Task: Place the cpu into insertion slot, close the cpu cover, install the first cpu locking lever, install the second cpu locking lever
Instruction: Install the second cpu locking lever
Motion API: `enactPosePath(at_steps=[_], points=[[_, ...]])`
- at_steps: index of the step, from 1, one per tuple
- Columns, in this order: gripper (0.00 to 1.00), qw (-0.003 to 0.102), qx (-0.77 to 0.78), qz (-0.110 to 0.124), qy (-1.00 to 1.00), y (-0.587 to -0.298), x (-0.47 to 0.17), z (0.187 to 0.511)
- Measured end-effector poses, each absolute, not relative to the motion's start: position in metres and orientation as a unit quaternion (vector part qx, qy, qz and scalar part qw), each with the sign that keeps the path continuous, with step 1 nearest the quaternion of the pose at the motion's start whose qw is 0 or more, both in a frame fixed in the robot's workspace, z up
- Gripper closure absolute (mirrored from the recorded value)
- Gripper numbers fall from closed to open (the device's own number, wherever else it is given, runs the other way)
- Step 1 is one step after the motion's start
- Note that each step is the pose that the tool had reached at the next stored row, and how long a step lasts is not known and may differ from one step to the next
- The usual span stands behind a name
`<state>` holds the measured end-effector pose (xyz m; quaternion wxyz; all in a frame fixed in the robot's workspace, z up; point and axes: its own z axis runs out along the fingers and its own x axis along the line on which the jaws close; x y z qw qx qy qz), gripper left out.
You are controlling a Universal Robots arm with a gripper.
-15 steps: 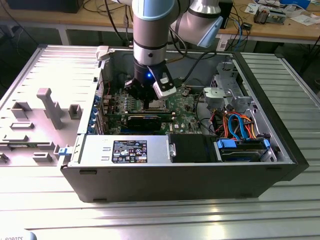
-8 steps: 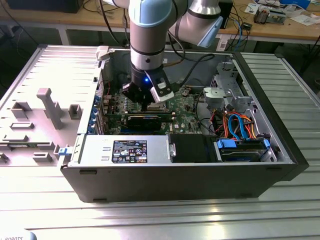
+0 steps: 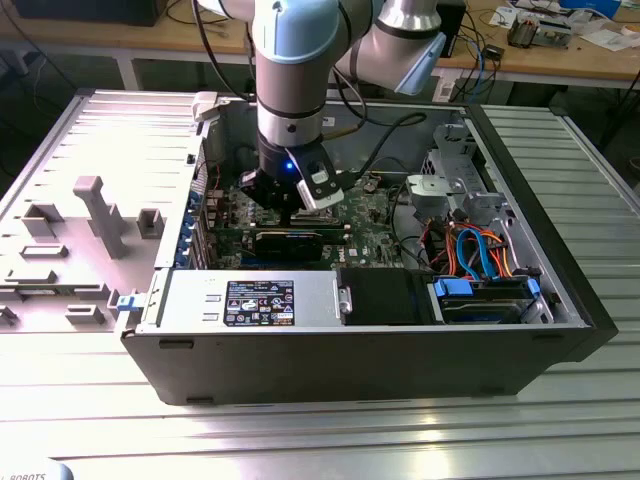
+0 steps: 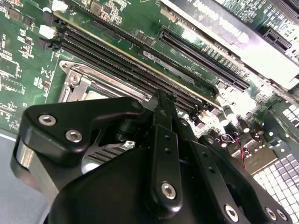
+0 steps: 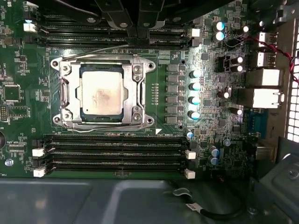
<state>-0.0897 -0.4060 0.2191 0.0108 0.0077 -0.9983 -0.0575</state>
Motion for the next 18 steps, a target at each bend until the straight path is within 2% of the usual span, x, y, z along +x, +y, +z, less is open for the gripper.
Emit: enactPosePath(at_steps=[14,18], points=[[0.89,0.011,0.008,-0.086,-0.996,-0.407,-0.095,0.205],[0.89,0.011,0.008,-0.104,-0.995,-0.406,-0.096,0.202]])
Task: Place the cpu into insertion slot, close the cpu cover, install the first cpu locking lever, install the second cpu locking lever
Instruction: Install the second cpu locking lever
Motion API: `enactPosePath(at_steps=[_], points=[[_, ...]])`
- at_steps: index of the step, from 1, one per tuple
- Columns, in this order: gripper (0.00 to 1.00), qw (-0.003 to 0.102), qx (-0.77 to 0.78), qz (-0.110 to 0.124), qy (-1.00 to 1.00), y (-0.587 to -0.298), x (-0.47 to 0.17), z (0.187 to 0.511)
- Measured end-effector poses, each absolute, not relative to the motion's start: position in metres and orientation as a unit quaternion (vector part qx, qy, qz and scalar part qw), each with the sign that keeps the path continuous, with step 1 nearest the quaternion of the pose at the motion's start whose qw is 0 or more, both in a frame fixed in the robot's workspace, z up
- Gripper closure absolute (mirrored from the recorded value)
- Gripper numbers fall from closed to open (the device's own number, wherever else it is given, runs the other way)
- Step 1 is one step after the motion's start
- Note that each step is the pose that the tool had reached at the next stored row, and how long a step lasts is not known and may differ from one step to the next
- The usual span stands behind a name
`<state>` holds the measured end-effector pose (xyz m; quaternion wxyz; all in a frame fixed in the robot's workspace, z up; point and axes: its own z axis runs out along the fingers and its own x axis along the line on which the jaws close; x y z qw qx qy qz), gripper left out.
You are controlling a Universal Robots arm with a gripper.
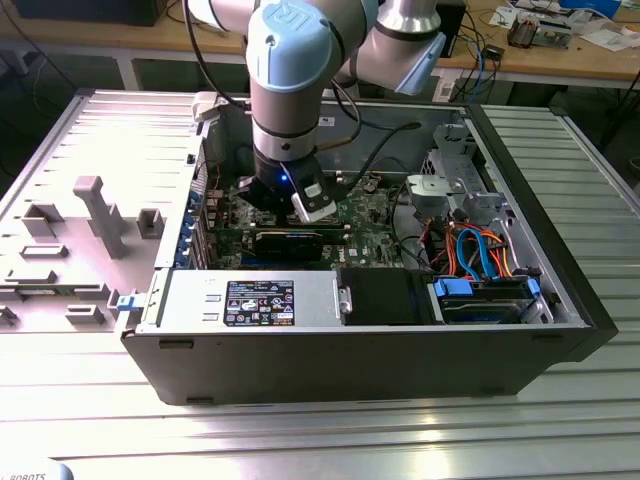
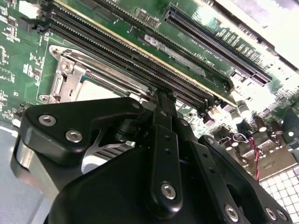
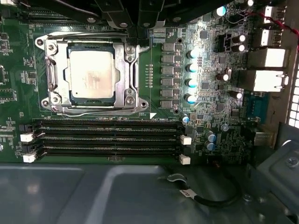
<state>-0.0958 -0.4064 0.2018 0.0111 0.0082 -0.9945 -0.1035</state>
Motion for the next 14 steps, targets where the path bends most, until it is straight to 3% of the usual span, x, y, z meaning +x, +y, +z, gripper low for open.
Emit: enactPosePath(at_steps=[14], points=[[0.89,0.011,0.008,-0.105,-0.994,-0.4037,-0.1008,0.1987]])
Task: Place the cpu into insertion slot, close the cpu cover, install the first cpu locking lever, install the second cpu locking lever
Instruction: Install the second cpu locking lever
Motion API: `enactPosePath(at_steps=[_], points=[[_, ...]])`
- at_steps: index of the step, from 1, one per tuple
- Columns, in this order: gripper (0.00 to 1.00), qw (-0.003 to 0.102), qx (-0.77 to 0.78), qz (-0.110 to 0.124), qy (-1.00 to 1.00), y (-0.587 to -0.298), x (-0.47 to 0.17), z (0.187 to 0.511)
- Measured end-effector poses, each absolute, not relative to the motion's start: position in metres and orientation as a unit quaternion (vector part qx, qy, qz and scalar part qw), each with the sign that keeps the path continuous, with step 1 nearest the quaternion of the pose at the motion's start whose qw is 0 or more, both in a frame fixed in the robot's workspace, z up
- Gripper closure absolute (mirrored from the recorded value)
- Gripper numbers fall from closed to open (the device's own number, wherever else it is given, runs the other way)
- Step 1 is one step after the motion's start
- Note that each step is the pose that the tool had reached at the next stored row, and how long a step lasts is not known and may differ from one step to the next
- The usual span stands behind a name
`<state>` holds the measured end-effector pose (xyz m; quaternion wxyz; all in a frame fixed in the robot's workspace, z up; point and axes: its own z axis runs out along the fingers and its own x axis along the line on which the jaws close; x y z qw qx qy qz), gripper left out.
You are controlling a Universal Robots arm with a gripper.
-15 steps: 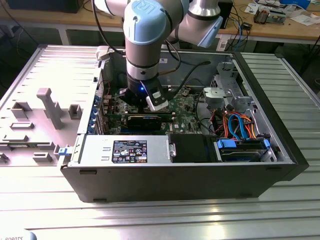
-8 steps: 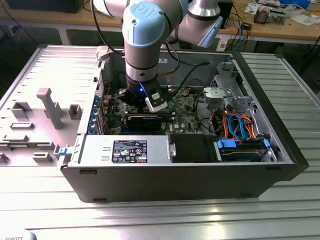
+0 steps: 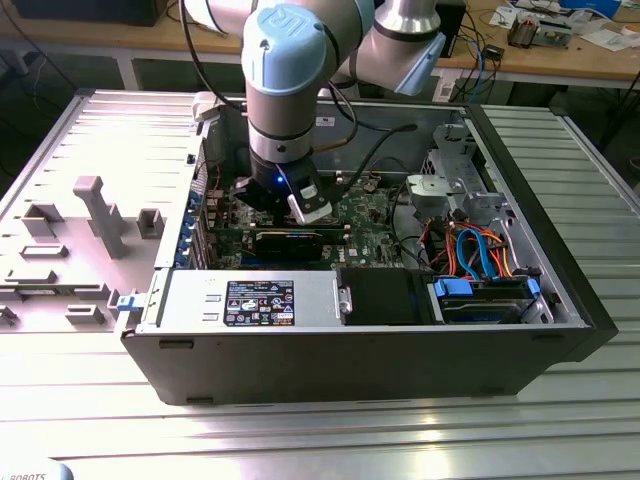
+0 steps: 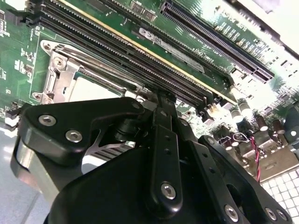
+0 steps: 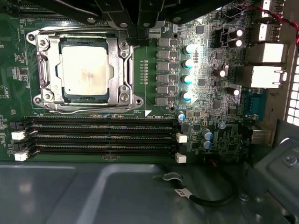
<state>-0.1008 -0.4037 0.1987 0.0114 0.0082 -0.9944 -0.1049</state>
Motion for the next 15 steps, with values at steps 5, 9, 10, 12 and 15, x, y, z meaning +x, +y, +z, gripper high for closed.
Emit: enactPosePath(at_steps=[5,9,10,12,15], points=[[0.89,0.011,0.008,-0.105,-0.994,-0.403,-0.101,0.211],[0.89,0.011,0.008,-0.105,-0.994,-0.403,-0.102,0.224],[0.89,0.011,0.008,-0.105,-0.994,-0.403,-0.102,0.224],[0.89,0.011,0.008,-0.105,-0.994,-0.403,-0.102,0.224],[0.89,0.011,0.008,-0.105,-0.994,-0.403,-0.102,0.224]])
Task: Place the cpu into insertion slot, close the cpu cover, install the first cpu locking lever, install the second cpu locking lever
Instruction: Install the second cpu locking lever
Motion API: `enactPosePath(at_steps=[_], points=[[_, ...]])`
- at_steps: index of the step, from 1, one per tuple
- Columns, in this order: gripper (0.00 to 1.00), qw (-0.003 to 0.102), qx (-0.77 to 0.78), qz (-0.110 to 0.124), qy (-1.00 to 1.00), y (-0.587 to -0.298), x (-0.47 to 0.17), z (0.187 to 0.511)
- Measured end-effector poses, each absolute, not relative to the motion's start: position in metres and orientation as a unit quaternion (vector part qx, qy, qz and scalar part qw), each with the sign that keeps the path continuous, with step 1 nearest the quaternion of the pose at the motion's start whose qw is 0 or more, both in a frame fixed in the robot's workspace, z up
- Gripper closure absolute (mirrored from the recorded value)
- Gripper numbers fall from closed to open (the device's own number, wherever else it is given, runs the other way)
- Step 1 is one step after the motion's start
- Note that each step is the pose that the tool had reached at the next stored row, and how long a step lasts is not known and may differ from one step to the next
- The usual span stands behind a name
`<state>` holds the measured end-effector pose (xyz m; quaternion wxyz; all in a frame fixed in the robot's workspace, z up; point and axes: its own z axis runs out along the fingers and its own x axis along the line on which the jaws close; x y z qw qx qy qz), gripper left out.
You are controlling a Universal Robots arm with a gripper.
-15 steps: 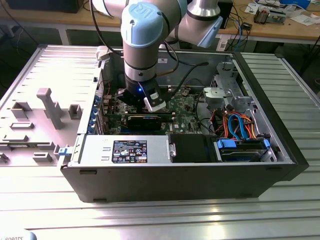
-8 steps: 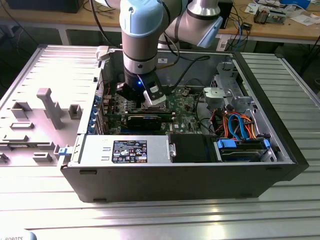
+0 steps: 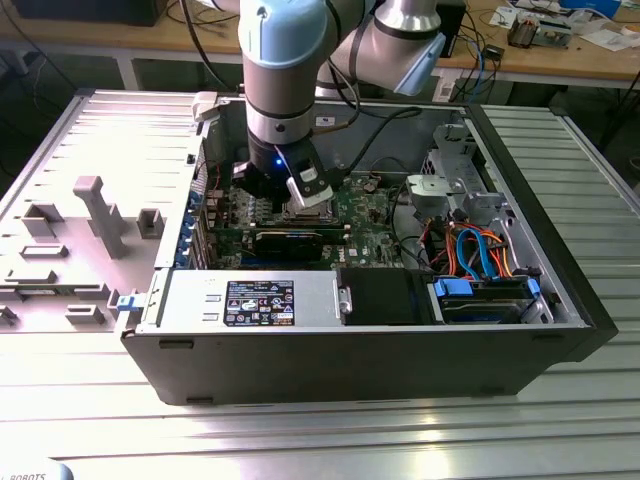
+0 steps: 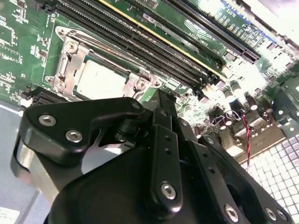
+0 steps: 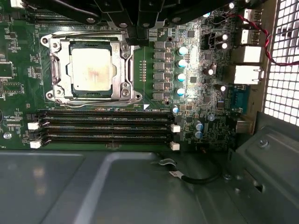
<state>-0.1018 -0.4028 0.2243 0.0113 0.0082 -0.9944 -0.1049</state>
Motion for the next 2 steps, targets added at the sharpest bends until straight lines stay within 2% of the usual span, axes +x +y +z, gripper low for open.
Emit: enactPosePath(at_steps=[2], points=[[0.89,0.011,0.008,-0.105,-0.994,-0.4028,-0.1018,0.2243]])
